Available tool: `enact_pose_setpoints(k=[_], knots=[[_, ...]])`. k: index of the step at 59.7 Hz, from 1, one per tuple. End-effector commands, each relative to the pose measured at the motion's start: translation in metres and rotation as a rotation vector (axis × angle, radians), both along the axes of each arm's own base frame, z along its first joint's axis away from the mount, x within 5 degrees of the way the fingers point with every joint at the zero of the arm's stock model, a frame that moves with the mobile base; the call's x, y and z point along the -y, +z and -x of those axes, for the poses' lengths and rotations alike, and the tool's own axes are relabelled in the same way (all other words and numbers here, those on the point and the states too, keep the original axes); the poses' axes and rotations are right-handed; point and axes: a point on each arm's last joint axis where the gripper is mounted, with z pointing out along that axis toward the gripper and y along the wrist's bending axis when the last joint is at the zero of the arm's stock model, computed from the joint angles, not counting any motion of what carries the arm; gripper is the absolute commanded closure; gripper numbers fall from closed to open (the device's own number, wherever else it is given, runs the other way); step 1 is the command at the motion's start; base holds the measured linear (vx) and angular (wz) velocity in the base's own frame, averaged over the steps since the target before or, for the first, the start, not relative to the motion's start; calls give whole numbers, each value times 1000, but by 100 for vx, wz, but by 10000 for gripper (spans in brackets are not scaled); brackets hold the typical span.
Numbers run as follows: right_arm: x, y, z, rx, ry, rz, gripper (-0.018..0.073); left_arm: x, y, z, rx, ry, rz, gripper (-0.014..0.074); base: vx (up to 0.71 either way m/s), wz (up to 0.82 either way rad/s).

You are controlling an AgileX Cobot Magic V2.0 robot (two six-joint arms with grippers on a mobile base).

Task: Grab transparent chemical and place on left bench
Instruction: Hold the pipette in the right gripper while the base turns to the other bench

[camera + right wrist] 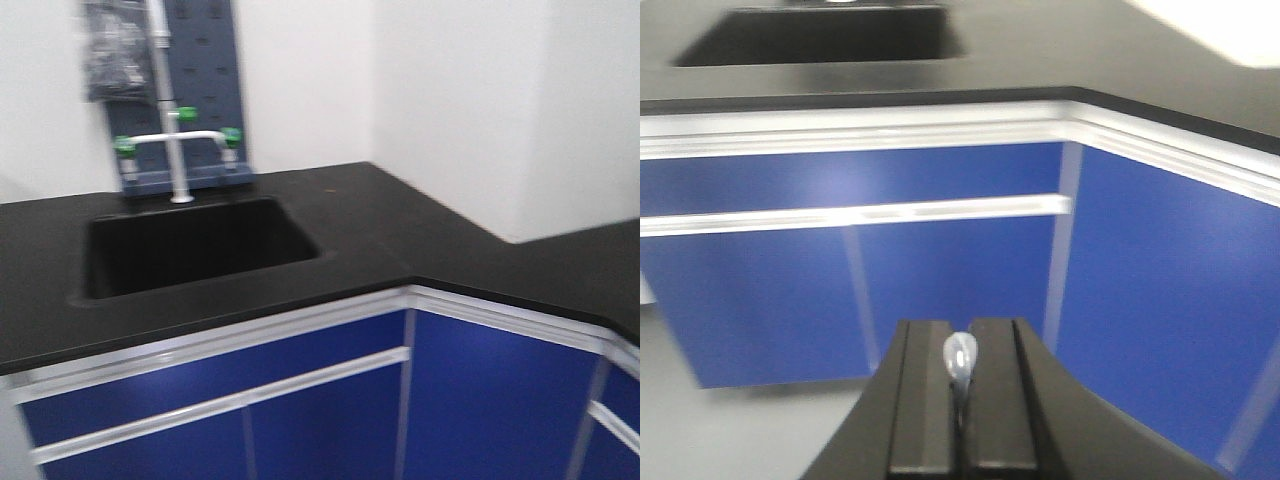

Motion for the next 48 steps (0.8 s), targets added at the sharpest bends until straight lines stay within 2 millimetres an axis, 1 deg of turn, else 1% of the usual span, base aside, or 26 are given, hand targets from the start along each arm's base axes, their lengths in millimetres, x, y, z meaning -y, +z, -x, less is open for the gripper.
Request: enact_pose_setpoints(k=[1, 31, 48], knots=[[-4, 16, -3, 95, 33, -34, 562, 0, 3, 1, 81, -1, 14, 600, 8, 89], [-4, 16, -3, 95, 33, -34, 562, 0, 3, 1, 81, -1, 14, 600, 17, 81], [-4, 16, -3, 95, 33, -34, 562, 0, 3, 1, 81, -1, 14, 600, 27, 54]])
